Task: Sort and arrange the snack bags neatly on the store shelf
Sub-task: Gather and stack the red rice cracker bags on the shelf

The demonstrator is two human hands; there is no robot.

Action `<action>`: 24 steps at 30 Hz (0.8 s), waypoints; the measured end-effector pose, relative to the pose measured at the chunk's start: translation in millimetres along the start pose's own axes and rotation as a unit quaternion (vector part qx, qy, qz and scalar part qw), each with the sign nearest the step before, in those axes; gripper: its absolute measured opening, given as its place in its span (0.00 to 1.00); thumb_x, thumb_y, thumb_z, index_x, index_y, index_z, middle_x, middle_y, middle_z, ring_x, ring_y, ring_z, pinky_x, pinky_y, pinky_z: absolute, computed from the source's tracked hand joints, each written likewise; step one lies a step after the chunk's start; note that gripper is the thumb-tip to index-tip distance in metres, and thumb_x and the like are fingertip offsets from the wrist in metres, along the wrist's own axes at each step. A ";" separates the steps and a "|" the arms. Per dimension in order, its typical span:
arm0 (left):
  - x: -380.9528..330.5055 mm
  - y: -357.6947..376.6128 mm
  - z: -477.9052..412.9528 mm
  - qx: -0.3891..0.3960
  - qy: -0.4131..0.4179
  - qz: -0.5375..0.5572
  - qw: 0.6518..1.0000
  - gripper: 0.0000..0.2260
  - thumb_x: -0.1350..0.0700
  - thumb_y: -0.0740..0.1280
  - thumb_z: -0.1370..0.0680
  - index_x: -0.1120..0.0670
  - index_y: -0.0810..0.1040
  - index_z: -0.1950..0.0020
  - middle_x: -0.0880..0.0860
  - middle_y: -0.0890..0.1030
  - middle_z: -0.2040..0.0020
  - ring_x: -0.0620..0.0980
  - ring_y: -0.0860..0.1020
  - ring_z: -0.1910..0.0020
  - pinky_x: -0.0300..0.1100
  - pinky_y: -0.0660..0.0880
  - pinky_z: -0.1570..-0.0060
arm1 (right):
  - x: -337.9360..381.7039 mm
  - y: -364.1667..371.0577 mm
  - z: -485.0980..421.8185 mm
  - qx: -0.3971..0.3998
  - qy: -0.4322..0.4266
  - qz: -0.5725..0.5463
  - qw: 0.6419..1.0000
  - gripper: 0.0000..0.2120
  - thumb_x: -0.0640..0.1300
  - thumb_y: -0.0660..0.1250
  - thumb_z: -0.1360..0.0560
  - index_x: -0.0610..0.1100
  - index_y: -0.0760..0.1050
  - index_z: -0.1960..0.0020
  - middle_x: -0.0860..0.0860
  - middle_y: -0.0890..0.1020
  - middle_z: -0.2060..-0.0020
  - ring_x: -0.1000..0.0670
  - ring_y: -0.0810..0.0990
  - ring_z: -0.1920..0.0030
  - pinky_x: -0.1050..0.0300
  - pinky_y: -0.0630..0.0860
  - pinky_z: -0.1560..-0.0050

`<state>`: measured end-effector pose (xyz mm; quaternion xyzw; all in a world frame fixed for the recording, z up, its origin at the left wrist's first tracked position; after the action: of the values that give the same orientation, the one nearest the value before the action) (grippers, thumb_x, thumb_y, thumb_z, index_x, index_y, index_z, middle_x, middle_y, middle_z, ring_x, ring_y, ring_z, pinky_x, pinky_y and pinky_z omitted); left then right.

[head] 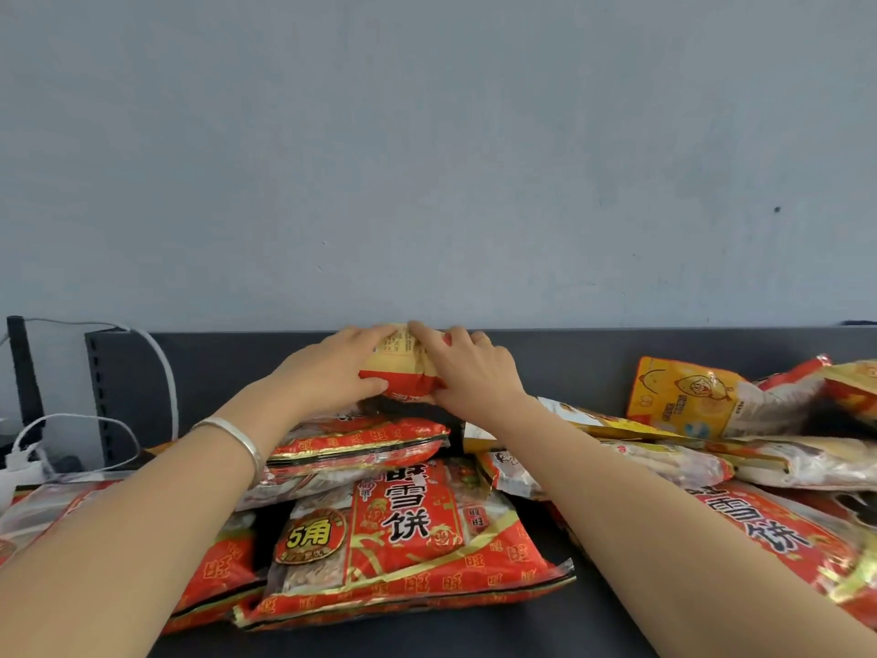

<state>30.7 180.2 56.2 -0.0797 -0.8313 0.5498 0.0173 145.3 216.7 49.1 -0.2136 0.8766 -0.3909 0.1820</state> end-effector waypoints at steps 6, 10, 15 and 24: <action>-64.9 -7.9 -19.5 -0.044 0.083 0.028 0.995 0.33 0.47 0.65 0.23 0.42 0.49 0.24 0.52 0.63 0.29 0.51 0.73 0.40 0.47 0.76 0.46 | -54.9 -38.8 31.1 -0.051 0.045 0.083 0.994 0.37 0.52 0.66 0.25 0.54 0.47 0.24 0.44 0.72 0.36 0.38 0.75 0.41 0.45 0.76 0.52; -128.0 0.8 -27.4 -0.057 0.151 0.025 0.986 0.32 0.45 0.63 0.22 0.40 0.48 0.25 0.50 0.63 0.28 0.50 0.73 0.40 0.47 0.77 0.49 | -114.2 -54.8 69.3 -0.042 0.103 0.113 0.987 0.37 0.54 0.66 0.25 0.55 0.47 0.25 0.45 0.70 0.33 0.38 0.73 0.37 0.43 0.76 0.48; -196.3 14.3 -39.5 -0.068 0.199 0.033 0.977 0.32 0.44 0.62 0.22 0.40 0.47 0.24 0.48 0.61 0.26 0.49 0.70 0.34 0.45 0.75 0.48 | -190.8 -74.8 123.7 -0.033 0.171 0.147 0.974 0.38 0.53 0.66 0.25 0.56 0.44 0.25 0.45 0.68 0.31 0.38 0.71 0.34 0.42 0.75 0.43; -332.0 40.8 -61.6 -0.045 0.236 0.113 0.964 0.35 0.46 0.65 0.23 0.38 0.45 0.24 0.49 0.61 0.25 0.50 0.70 0.34 0.50 0.76 0.44 | -297.3 -123.3 200.6 -0.050 0.196 0.189 0.961 0.38 0.48 0.68 0.27 0.55 0.50 0.24 0.45 0.68 0.31 0.39 0.70 0.34 0.43 0.75 0.44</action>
<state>370.1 201.7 62.6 -0.3012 -0.8133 0.4756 0.1469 522.0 174.0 62.4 0.0277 0.9381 -0.3389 0.0662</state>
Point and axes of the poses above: each hand's wrist, its own z-axis away from the middle knuckle, its own y-axis out of the palm, x = y × z, the point moved 10 cm from there along -z, towards the middle knuckle
